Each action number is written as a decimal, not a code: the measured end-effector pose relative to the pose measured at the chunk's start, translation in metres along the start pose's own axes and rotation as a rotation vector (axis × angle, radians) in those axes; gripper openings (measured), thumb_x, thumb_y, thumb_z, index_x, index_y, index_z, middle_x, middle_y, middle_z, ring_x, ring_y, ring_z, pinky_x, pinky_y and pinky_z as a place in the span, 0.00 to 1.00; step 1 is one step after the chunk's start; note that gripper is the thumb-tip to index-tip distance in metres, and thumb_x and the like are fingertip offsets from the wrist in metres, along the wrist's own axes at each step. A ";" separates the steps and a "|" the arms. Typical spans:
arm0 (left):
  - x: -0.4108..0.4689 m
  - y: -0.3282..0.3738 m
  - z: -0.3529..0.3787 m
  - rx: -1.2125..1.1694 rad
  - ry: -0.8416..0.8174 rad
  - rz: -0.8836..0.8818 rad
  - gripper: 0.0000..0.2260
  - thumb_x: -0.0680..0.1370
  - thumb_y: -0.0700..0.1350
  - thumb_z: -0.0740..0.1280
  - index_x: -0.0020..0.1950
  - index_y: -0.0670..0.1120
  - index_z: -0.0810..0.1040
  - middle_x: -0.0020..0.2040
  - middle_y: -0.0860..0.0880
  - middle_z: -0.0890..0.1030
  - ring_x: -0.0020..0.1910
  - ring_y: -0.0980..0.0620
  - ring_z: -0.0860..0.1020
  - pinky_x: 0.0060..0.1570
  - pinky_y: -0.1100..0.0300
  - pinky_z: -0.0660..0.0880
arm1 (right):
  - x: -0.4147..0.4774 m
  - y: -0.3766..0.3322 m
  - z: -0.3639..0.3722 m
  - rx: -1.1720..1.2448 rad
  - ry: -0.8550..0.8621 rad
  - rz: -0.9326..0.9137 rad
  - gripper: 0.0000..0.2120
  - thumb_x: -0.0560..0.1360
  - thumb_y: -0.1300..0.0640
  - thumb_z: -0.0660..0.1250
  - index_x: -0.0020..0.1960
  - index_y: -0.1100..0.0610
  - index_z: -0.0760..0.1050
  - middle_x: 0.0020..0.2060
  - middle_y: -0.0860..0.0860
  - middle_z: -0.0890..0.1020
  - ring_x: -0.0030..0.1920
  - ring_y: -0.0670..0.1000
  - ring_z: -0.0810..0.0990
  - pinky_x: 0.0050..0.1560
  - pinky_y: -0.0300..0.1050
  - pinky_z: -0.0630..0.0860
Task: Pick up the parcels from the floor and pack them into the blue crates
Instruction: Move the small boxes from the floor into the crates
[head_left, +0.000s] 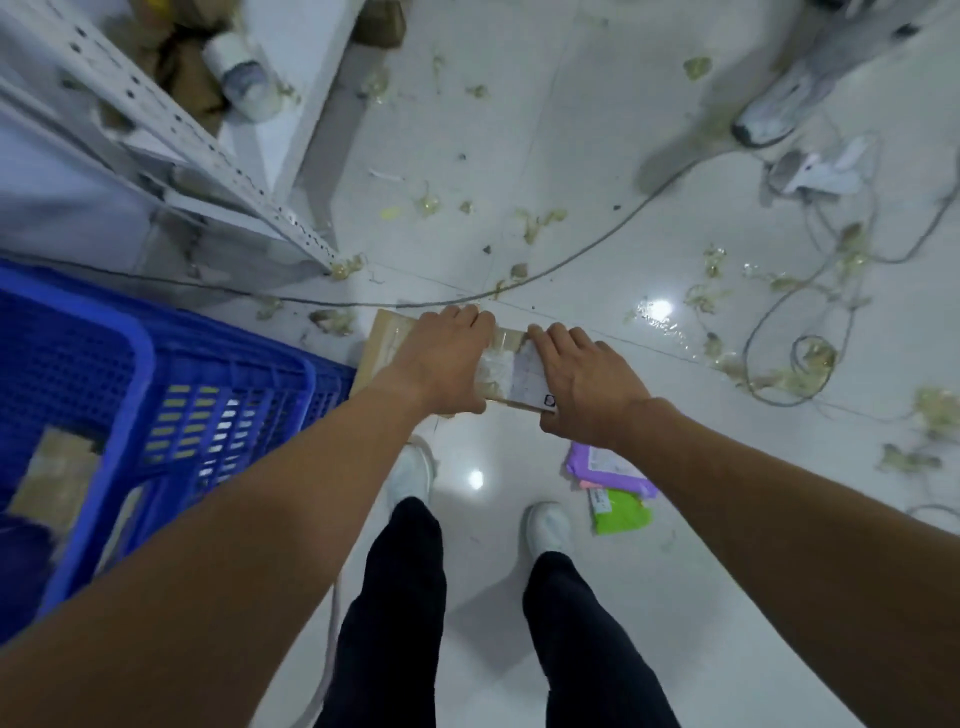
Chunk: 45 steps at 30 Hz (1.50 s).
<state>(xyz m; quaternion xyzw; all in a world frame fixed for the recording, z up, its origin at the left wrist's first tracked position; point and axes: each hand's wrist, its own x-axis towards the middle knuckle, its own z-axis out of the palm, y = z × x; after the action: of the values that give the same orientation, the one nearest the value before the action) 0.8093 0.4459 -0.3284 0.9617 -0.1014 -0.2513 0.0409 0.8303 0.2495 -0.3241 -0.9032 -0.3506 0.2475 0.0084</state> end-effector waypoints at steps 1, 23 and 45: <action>-0.018 0.005 -0.011 -0.026 0.017 -0.029 0.37 0.62 0.59 0.78 0.65 0.46 0.70 0.58 0.47 0.75 0.55 0.46 0.74 0.55 0.49 0.73 | -0.011 -0.006 -0.017 -0.024 -0.007 -0.026 0.47 0.66 0.44 0.73 0.75 0.60 0.54 0.62 0.54 0.68 0.59 0.56 0.71 0.55 0.50 0.73; -0.397 0.071 -0.054 -0.532 0.253 -0.823 0.40 0.61 0.61 0.77 0.67 0.49 0.67 0.60 0.50 0.73 0.58 0.48 0.72 0.60 0.51 0.71 | -0.156 -0.248 -0.168 -0.399 -0.118 -0.646 0.37 0.63 0.51 0.73 0.68 0.54 0.62 0.61 0.52 0.71 0.61 0.55 0.70 0.56 0.51 0.75; -0.653 0.034 -0.011 -0.458 0.478 -1.103 0.39 0.62 0.59 0.78 0.68 0.46 0.68 0.60 0.47 0.74 0.57 0.47 0.73 0.57 0.51 0.74 | -0.233 -0.502 -0.151 -0.574 0.045 -0.949 0.41 0.67 0.48 0.74 0.72 0.57 0.57 0.63 0.56 0.69 0.60 0.58 0.71 0.56 0.54 0.76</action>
<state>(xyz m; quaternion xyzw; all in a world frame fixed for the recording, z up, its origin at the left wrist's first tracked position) 0.2520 0.5537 -0.0045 0.8690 0.4761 -0.0296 0.1314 0.4352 0.5036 0.0061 -0.6170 -0.7723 0.0918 -0.1200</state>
